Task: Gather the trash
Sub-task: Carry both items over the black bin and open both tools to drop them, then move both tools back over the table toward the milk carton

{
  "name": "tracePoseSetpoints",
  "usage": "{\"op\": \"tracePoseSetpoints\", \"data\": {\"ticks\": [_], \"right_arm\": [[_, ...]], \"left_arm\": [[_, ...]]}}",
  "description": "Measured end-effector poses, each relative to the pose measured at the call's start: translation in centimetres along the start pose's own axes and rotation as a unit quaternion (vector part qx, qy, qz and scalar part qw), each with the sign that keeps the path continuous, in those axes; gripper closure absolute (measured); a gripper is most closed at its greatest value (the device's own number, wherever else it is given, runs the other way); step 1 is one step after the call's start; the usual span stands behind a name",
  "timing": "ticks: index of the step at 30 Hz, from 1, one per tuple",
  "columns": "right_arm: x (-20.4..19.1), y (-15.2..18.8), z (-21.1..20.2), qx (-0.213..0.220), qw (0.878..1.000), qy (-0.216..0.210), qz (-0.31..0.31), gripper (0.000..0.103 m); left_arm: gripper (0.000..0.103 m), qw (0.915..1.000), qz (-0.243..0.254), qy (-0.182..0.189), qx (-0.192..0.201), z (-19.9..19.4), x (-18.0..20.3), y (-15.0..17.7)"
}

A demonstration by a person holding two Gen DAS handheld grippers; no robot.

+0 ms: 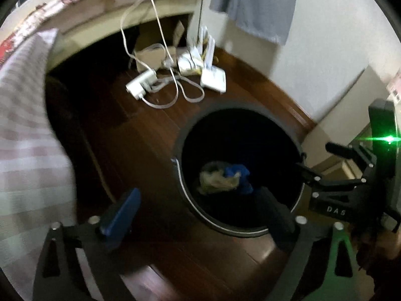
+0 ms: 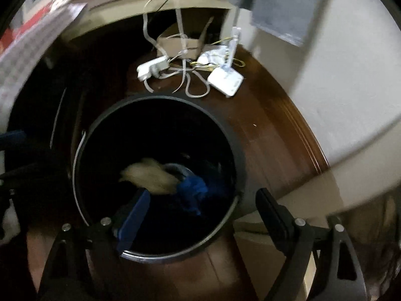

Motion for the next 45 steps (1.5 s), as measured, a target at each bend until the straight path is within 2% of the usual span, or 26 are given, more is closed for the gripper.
{"op": "tracePoseSetpoints", "data": {"ticks": [7,11,16,24,26,30,35,38,45], "right_arm": [[-0.4,-1.4,-5.8,0.035,0.997,-0.016,0.061,0.014],[-1.1,-2.7,-8.5,0.051,0.995,-0.019,0.078,0.014],[-2.9,-4.3,-10.2,0.067,0.995,-0.012,0.071,0.013],[-7.3,-5.8,-12.4,0.106,0.993,-0.018,0.040,0.013],[-8.1,-6.0,-12.9,0.116,0.993,-0.010,0.032,0.013],[-10.2,-7.0,-14.3,0.135,0.990,-0.039,0.029,0.013],[-14.0,-8.8,-16.4,0.159,0.985,-0.065,0.000,0.013],[-16.6,-9.5,-17.7,0.177,0.981,-0.075,-0.022,0.013],[-23.3,-10.5,-19.8,0.201,0.972,-0.101,-0.069,0.013]], "left_arm": [[0.005,0.9979,0.007,-0.011,0.064,-5.1,-0.7,-1.9],[0.005,0.9964,-0.001,-0.019,0.083,-6.6,-2.2,-2.7],[0.005,0.9948,-0.022,-0.029,0.095,-8.2,-4.4,-2.8],[0.005,0.9842,-0.075,-0.058,0.150,-14.0,-10.0,-1.8],[0.005,0.9794,-0.094,-0.070,0.164,-15.6,-12.2,-1.1],[0.005,0.9710,-0.130,-0.097,0.176,-17.5,-15.8,0.4],[0.005,0.9553,-0.178,-0.142,0.188,-19.4,-21.2,2.4],[0.005,0.9475,-0.190,-0.166,0.197,-20.5,-23.5,3.2],[0.008,0.9222,-0.222,-0.223,0.225,-22.9,-29.1,5.9]]}}
Point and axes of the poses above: each gripper's, at about its wrist camera, not at the fingertips, and z roughly the way its jaws point, x to its right, y to its underside, the point moved 8 cm from there along z, roughly the way its jaws point, and after that the axes turned 1 degree about -z, right-handed, at the moved point
